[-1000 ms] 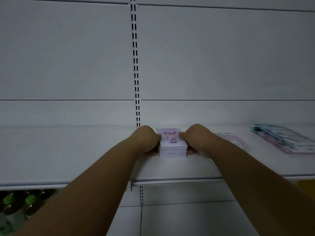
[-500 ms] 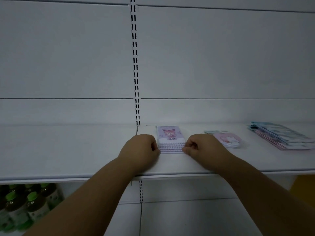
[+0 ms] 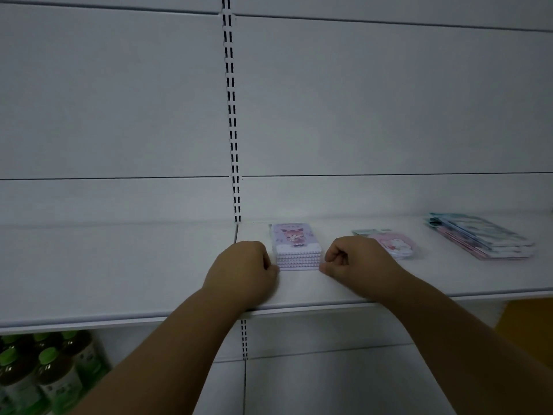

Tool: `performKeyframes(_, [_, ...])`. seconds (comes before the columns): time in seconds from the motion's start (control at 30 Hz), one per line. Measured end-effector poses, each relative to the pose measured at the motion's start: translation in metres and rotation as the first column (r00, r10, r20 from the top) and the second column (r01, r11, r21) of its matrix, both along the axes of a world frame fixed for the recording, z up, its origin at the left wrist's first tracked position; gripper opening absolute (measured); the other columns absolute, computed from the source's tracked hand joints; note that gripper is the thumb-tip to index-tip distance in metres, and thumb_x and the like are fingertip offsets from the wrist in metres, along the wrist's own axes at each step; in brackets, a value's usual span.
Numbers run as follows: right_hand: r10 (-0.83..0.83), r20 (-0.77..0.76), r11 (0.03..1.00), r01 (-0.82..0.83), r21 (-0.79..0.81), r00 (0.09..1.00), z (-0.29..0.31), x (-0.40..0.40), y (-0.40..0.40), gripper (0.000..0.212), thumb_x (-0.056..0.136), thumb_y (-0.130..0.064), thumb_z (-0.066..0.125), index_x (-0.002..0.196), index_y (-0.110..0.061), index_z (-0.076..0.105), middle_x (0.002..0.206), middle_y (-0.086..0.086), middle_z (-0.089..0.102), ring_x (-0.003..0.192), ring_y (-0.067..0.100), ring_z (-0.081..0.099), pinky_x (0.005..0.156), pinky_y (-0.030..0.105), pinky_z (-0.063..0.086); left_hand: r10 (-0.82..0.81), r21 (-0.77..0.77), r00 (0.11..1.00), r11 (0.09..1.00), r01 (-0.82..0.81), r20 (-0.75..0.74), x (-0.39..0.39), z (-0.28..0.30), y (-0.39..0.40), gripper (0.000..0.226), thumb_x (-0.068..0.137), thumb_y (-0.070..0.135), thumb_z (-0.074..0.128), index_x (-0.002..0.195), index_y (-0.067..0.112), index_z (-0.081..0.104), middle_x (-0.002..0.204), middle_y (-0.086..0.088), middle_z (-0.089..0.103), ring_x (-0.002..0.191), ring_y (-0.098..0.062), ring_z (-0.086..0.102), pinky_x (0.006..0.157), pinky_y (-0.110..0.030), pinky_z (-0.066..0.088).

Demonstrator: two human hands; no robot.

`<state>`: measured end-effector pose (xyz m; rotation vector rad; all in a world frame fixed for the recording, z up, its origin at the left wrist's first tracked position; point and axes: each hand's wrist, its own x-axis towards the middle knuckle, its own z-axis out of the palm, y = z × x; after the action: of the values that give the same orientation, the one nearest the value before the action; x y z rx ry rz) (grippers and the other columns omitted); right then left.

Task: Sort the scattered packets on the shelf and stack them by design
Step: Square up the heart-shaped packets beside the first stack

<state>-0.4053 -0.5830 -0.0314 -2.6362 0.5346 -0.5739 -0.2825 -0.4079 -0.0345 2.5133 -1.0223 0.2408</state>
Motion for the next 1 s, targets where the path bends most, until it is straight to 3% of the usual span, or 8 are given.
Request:
performKeyframes(0.1, [-0.056, 0.094, 0.998, 0.058, -0.013, 0.994, 0.006, -0.016, -0.014, 0.012, 0.082, -0.028, 0.072, 0.084, -0.016, 0.070, 0.075, -0.003, 0.066, 0.068, 0.008, 0.057, 0.065, 0.022, 0.045, 0.012, -0.093, 0.990, 0.996, 0.001, 0.142, -0.016, 0.010, 0.004, 0.021, 0.092, 0.041, 0.054, 0.084, 0.022, 0.058, 0.082, 0.006, 0.057, 0.076, -0.012, 0.055, 0.067, -0.025, 0.043])
performKeyframes(0.23, [-0.142, 0.151, 0.989, 0.146, -0.021, 0.978, 0.023, -0.047, -0.051, 0.006, 0.084, -0.025, 0.070, 0.081, -0.021, 0.069, 0.073, -0.010, 0.063, 0.068, 0.005, 0.056, 0.060, 0.019, 0.040, -0.145, -0.198, 0.947, 0.958, 0.207, 0.287, -0.051, 0.022, -0.017, 0.016, 0.092, 0.035, 0.052, 0.084, 0.023, 0.059, 0.083, 0.008, 0.055, 0.077, -0.011, 0.052, 0.069, -0.024, 0.042])
performKeyframes(0.37, [-0.256, 0.141, 0.965, 0.261, -0.018, 0.956, 0.029, -0.073, -0.101, 0.005, 0.083, -0.023, 0.071, 0.081, -0.019, 0.068, 0.075, -0.002, 0.066, 0.071, 0.016, 0.059, 0.063, 0.026, 0.043, -0.326, -0.155, 0.929, 0.923, 0.353, 0.178, -0.077, 0.019, -0.071, 0.014, 0.092, 0.034, 0.056, 0.097, 0.023, 0.062, 0.089, 0.009, 0.057, 0.082, -0.008, 0.054, 0.075, -0.022, 0.042])
performKeyframes(0.47, [-0.293, 0.012, 0.956, 0.293, -0.034, 0.956, 0.018, -0.083, -0.128, 0.021, 0.081, -0.037, 0.073, 0.088, -0.019, 0.066, 0.082, 0.000, 0.066, 0.077, 0.017, 0.060, 0.068, 0.028, 0.046, -0.285, -0.101, 0.957, 0.952, 0.290, 0.057, -0.087, 0.011, -0.115, 0.027, 0.092, 0.038, 0.056, 0.113, 0.021, 0.061, 0.106, 0.003, 0.061, 0.095, -0.014, 0.059, 0.080, -0.025, 0.045])
performKeyframes(0.57, [-0.257, -0.110, 0.966, 0.252, -0.062, 0.960, 0.003, -0.085, -0.142, 0.031, 0.081, -0.048, 0.067, 0.096, -0.021, 0.067, 0.085, -0.002, 0.064, 0.079, 0.015, 0.059, 0.077, 0.033, 0.052, -0.118, 0.029, 0.992, 0.993, 0.117, 0.034, -0.088, 0.002, -0.146, 0.043, 0.091, 0.047, 0.055, 0.121, 0.017, 0.058, 0.120, -0.005, 0.060, 0.107, -0.022, 0.060, 0.088, -0.032, 0.047])
performKeyframes(0.67, [-0.245, -0.084, 0.967, 0.238, -0.086, 0.966, -0.005, -0.085, -0.150, 0.039, 0.083, -0.053, 0.063, 0.104, -0.020, 0.067, 0.089, -0.001, 0.062, 0.082, 0.014, 0.058, 0.078, 0.032, 0.051, -0.006, 0.090, 0.995, 0.996, -0.003, 0.099, -0.091, 0.000, -0.161, 0.036, 0.093, 0.047, 0.051, 0.109, 0.017, 0.062, 0.112, -0.005, 0.062, 0.101, -0.023, 0.062, 0.076, -0.030, 0.043])
performKeyframes(0.77, [-0.258, -0.062, 0.962, 0.251, -0.112, 0.964, -0.007, -0.086, -0.156, 0.047, 0.081, -0.058, 0.061, 0.104, -0.018, 0.064, 0.094, 0.000, 0.062, 0.088, 0.016, 0.057, 0.078, 0.031, 0.048, 0.013, 0.080, 0.996, 0.997, -0.021, 0.093, -0.097, 0.001, -0.170, 0.026, 0.094, 0.041, 0.050, 0.095, 0.018, 0.062, 0.101, -0.002, 0.064, 0.090, -0.020, 0.062, 0.066, -0.028, 0.040])
performKeyframes(1.0, [-0.145, -0.034, 0.983, 0.140, -0.122, 0.989, -0.008, -0.088, -0.155, 0.028, 0.086, -0.047, 0.062, 0.089, -0.019, 0.065, 0.083, -0.004, 0.057, 0.080, 0.012, 0.052, 0.070, 0.025, 0.035, 0.083, 0.025, 0.997, 0.996, -0.083, -0.006, -0.103, 0.001, -0.171, 0.025, 0.083, 0.041, 0.054, 0.089, 0.022, 0.069, 0.088, 0.003, 0.068, 0.079, -0.015, 0.064, 0.074, -0.033, 0.056])
